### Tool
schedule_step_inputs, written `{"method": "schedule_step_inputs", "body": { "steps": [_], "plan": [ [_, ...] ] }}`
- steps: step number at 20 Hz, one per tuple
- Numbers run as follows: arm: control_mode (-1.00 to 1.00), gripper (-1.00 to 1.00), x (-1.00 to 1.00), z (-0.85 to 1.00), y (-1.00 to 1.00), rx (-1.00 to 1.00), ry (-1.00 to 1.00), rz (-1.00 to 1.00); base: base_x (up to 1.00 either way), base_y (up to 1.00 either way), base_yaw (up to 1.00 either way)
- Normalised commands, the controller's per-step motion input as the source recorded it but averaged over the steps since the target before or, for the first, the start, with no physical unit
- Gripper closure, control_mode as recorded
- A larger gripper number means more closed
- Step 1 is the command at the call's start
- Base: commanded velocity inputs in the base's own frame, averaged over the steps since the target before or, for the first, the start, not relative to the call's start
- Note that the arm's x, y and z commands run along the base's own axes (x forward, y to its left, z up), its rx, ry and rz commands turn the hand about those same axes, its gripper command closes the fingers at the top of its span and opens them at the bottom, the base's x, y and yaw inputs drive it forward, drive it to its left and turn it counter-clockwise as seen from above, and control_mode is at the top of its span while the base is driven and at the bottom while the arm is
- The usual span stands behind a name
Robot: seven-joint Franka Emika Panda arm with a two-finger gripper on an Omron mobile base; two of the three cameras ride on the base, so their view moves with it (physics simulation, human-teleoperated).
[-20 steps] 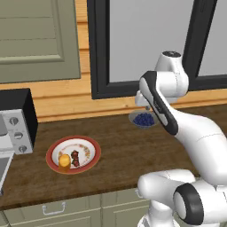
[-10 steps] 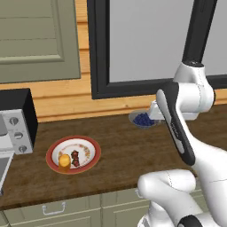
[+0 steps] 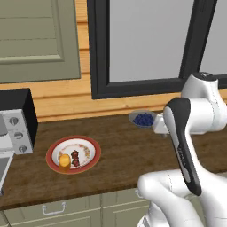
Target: Pick up the kebab skewer and baguette bread, and place them inside the toaster oven. Close the toaster oven door and start by setting the timer.
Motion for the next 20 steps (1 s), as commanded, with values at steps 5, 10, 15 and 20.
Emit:
{"method": "schedule_step_inputs", "body": {
  "steps": [5, 10, 15, 20],
  "plan": [
    [1.0, -1.0, 0.0, 0.0, 0.03, 0.0, 0.0, 0.0, 0.0, 0.0, 0.0],
    [1.0, -1.0, 0.0, 0.0, 0.0, 0.0, 0.0, 0.0, -0.72, 0.27, 0.0],
    [1.0, -1.0, 0.0, 0.0, 0.0, 0.0, 0.0, 0.0, -0.5, 0.98, 0.0],
    [1.0, -1.0, 0.0, 0.0, 0.0, 0.0, 0.0, 0.0, 0.05, 1.0, 0.0]
  ]
}}
